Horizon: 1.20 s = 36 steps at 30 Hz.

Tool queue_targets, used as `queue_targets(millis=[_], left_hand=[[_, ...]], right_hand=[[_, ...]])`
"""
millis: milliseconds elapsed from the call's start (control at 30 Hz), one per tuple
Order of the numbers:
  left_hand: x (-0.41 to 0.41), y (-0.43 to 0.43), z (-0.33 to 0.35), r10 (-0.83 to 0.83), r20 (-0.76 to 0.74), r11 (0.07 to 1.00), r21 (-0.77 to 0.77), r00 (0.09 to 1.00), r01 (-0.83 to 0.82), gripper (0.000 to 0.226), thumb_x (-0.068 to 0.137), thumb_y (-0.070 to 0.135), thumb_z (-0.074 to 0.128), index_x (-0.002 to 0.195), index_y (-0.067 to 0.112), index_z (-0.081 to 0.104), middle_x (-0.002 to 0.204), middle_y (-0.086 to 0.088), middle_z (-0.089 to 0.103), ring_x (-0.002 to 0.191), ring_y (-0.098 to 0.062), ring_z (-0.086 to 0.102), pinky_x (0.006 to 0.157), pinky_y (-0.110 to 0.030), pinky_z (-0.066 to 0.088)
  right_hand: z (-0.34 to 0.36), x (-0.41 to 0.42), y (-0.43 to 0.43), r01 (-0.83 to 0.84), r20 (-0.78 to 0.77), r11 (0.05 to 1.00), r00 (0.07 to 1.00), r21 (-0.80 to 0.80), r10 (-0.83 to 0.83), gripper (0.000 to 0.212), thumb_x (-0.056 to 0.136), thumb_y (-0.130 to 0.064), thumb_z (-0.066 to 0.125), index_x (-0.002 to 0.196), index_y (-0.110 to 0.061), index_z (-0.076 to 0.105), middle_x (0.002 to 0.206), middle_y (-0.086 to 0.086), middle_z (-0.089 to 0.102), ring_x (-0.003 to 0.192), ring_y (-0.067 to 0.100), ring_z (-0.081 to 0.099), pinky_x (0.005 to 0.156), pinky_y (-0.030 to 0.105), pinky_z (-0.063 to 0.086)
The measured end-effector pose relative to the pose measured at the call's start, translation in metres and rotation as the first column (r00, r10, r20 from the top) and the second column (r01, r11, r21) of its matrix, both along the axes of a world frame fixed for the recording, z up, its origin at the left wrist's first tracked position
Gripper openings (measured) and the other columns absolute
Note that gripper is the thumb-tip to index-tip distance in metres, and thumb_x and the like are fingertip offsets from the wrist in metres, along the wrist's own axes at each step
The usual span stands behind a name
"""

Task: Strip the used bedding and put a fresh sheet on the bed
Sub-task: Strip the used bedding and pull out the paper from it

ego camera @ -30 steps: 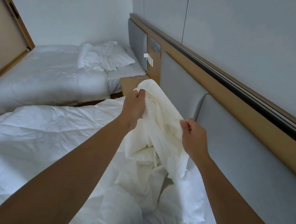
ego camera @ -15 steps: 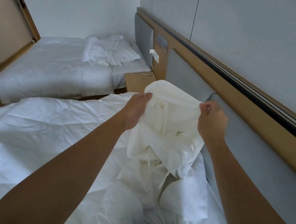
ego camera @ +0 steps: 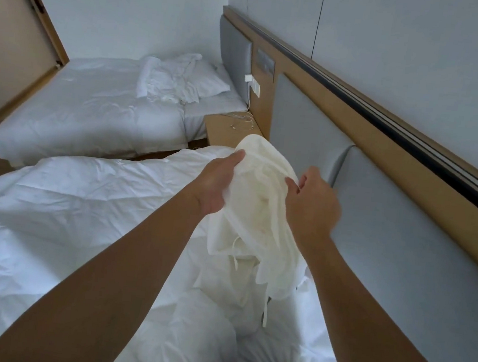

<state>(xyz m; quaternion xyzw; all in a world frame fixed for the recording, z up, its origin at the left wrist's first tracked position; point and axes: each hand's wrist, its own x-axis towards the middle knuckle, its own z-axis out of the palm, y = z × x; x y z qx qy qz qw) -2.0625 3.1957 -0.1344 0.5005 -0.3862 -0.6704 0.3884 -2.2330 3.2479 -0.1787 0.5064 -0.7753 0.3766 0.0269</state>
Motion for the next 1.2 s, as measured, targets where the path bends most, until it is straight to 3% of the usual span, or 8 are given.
queue_targets(millis=[167,267,500,633,800,1000,1133,1200], left_hand=[[-0.003,-0.001,0.001,-0.042,-0.018,0.998,0.050,0.999,0.043,0.046,0.097,0.052,0.060,0.125,0.016,0.069,0.113,-0.007,0.076,0.107,-0.026,0.072,0.101,-0.044,0.053],[-0.002,0.000,0.000,-0.060,-0.035,0.996,0.062,0.998,0.062,0.048,0.097,0.052,0.058,0.128,0.016,0.068,0.117,-0.009,0.074,0.110,-0.027,0.071,0.104,-0.044,0.051],[0.008,0.001,-0.005,-0.082,-0.042,0.994,0.066,0.996,0.084,0.051,0.099,0.052,0.056,0.130,0.013,0.066,0.120,-0.012,0.073,0.113,-0.030,0.069,0.107,-0.046,0.049],[0.010,0.002,-0.005,-0.085,-0.078,0.994,0.067,0.993,0.090,0.053,0.100,0.051,0.055,0.131,0.009,0.064,0.123,-0.016,0.071,0.116,-0.032,0.067,0.106,-0.046,0.050],[0.008,-0.003,-0.003,-0.024,-0.034,0.999,0.023,0.999,0.024,0.048,0.098,0.053,0.057,0.125,0.015,0.068,0.116,-0.010,0.074,0.108,-0.028,0.071,0.101,-0.044,0.053],[-0.004,-0.017,0.004,0.140,0.178,0.986,-0.112,0.974,-0.122,0.051,0.096,0.061,0.054,0.123,0.019,0.066,0.115,-0.002,0.072,0.106,-0.023,0.069,0.097,-0.043,0.055],[-0.028,-0.035,0.042,0.281,0.258,0.933,-0.298,0.924,-0.200,0.055,0.101,0.059,0.043,0.123,0.012,0.061,0.106,0.000,0.064,0.103,-0.023,0.062,0.087,-0.037,0.052],[-0.041,-0.047,0.076,0.365,0.301,0.881,-0.418,0.881,-0.222,0.052,0.105,0.050,0.041,0.128,0.007,0.059,0.121,-0.008,0.062,0.115,-0.029,0.059,0.100,-0.041,0.049]], right_hand=[[0.006,0.006,-0.004,0.076,0.118,0.997,0.990,0.011,-0.076,0.023,0.095,-0.039,0.059,0.087,-0.020,0.049,0.073,-0.005,0.058,0.068,0.020,0.057,0.060,0.035,0.049],[0.007,0.020,-0.005,-0.156,0.282,0.986,0.945,-0.064,0.168,0.021,0.091,-0.038,0.062,0.080,-0.022,0.055,0.073,-0.011,0.060,0.070,0.011,0.060,0.069,0.032,0.050],[-0.002,0.026,-0.009,-0.460,0.306,0.888,0.845,0.000,0.438,0.039,0.094,-0.007,0.053,0.130,-0.019,0.058,0.127,-0.002,0.063,0.118,0.018,0.056,0.104,0.031,0.044],[-0.011,0.021,-0.019,-0.560,0.261,0.826,0.808,0.059,0.529,0.022,0.090,-0.030,0.067,0.108,-0.018,0.071,0.115,-0.007,0.063,0.105,0.012,0.054,0.088,0.026,0.043],[-0.016,0.010,-0.021,-0.550,0.264,0.829,0.818,0.103,0.511,0.017,0.103,-0.034,0.049,0.108,-0.022,0.059,0.089,-0.010,0.059,0.085,0.015,0.057,0.073,0.028,0.042],[0.051,-0.025,-0.020,-0.421,0.223,0.876,0.853,-0.236,0.471,0.017,0.106,-0.027,0.042,0.091,-0.022,0.046,0.072,-0.012,0.046,0.065,0.005,0.044,0.057,0.023,0.029],[0.152,-0.078,-0.014,-0.270,0.167,0.814,0.900,-0.514,0.404,0.018,0.105,-0.026,0.043,0.087,-0.023,0.046,0.073,-0.014,0.043,0.061,-0.006,0.044,0.060,0.014,0.034],[0.207,-0.104,-0.008,-0.207,0.166,0.742,0.904,-0.638,0.394,0.022,0.103,-0.028,0.043,0.082,-0.024,0.043,0.074,-0.010,0.042,0.064,0.000,0.039,0.064,0.021,0.035]])
